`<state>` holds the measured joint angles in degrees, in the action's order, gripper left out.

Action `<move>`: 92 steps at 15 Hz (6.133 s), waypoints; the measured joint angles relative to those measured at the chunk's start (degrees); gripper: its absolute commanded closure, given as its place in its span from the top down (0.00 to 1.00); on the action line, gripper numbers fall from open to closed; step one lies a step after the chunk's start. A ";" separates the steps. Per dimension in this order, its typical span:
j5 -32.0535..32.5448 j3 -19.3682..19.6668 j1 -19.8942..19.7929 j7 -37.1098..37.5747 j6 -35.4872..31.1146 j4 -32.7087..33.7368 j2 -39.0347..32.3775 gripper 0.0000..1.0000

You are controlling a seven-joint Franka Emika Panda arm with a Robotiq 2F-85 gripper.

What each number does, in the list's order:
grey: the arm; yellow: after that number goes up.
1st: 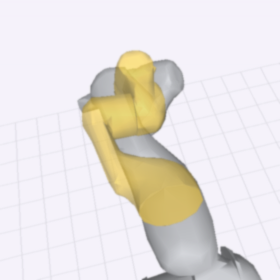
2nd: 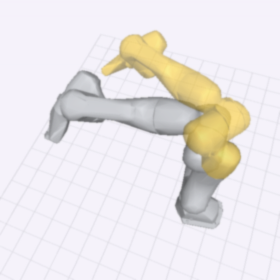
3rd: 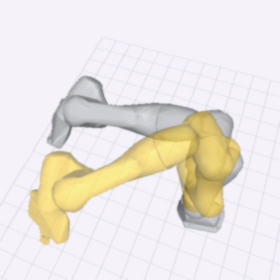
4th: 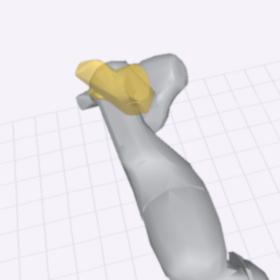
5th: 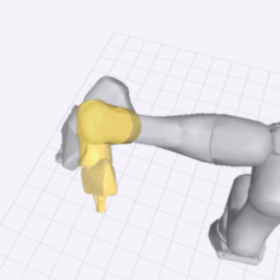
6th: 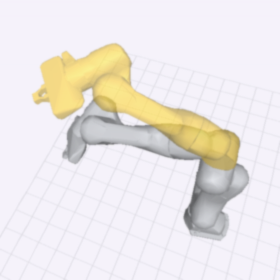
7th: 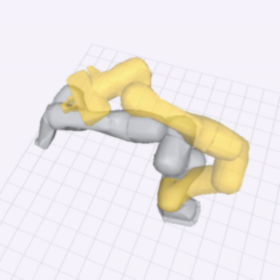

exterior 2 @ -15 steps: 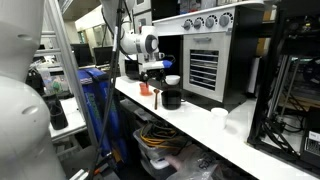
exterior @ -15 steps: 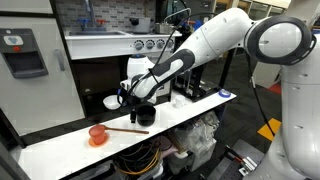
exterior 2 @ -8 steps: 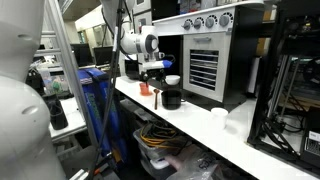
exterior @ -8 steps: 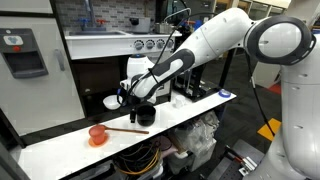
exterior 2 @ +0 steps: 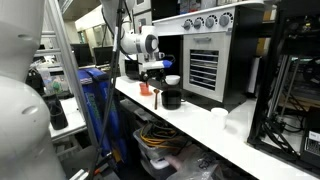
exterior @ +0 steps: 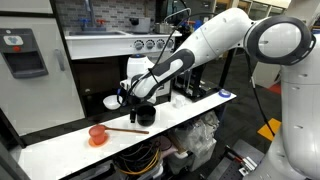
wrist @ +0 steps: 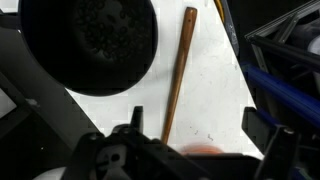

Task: Pour the contents in the white mug into the black mug, use the wooden spoon to stir the contents in the black mug

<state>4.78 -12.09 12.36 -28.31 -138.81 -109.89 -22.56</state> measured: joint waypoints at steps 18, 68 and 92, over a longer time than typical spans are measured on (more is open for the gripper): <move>4.54 -0.03 5.59 15.28 1.18 9.65 -10.61 1.00; 6.16 1.95 5.55 10.79 2.63 19.31 -21.09 0.74; 6.16 1.78 5.48 10.59 2.81 20.84 -21.32 0.04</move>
<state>10.93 -10.31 17.84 -17.72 -136.00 -89.05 -43.89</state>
